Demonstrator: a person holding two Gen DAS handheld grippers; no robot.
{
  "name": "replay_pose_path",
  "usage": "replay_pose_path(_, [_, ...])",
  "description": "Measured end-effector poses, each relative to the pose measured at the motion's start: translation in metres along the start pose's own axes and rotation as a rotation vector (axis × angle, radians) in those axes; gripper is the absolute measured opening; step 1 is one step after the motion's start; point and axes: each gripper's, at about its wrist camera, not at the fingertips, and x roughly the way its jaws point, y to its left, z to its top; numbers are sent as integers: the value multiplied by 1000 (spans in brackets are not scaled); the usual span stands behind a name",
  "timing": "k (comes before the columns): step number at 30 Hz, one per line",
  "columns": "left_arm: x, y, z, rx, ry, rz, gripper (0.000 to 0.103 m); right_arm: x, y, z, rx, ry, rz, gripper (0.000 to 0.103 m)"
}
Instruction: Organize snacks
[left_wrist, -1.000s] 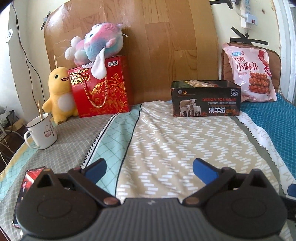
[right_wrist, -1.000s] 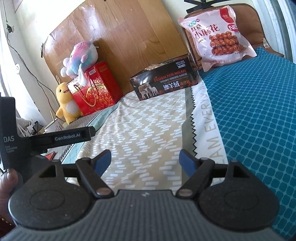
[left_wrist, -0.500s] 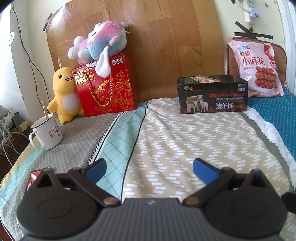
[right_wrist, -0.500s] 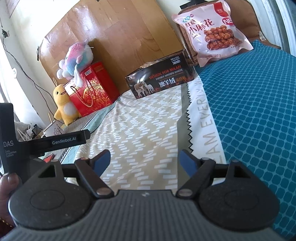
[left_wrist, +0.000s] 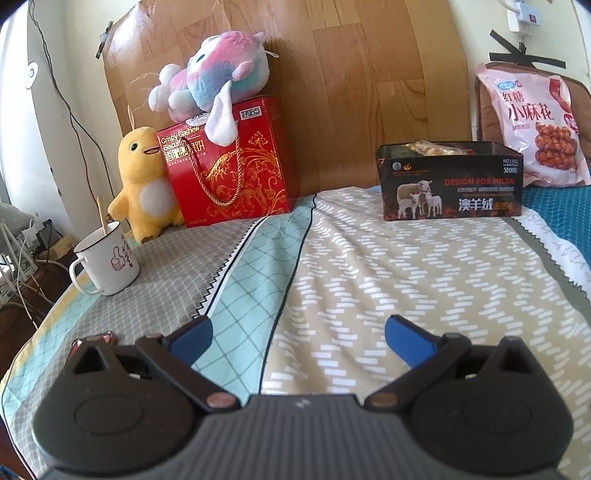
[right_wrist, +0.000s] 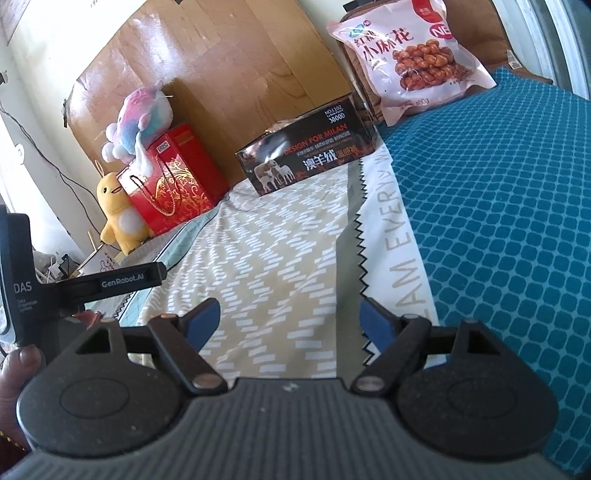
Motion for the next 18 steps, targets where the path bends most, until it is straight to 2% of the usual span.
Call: replay_pose_path(18, [7, -9, 2, 28, 10, -6, 103, 3, -4, 2, -19, -39, -19, 85])
